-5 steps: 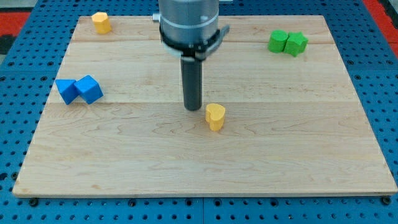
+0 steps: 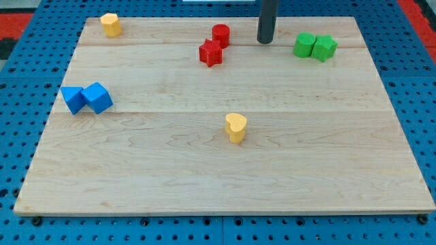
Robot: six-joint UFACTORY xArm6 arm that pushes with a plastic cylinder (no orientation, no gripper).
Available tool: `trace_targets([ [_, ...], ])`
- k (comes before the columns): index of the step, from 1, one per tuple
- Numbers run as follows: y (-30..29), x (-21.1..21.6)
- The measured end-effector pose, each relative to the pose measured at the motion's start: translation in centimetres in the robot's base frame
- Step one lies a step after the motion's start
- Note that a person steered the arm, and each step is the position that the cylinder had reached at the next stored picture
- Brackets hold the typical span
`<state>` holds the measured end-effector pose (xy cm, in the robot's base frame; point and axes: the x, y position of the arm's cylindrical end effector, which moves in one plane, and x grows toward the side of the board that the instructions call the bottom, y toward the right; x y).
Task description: Move your arm to the top center of the board
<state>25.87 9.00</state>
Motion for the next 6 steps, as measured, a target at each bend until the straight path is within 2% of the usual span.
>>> trace_targets([
  [2,-0.3,-1.5],
  [4,-4.7,-2.4],
  [5,-5.1,-3.7],
  [6,-2.9,-3.4],
])
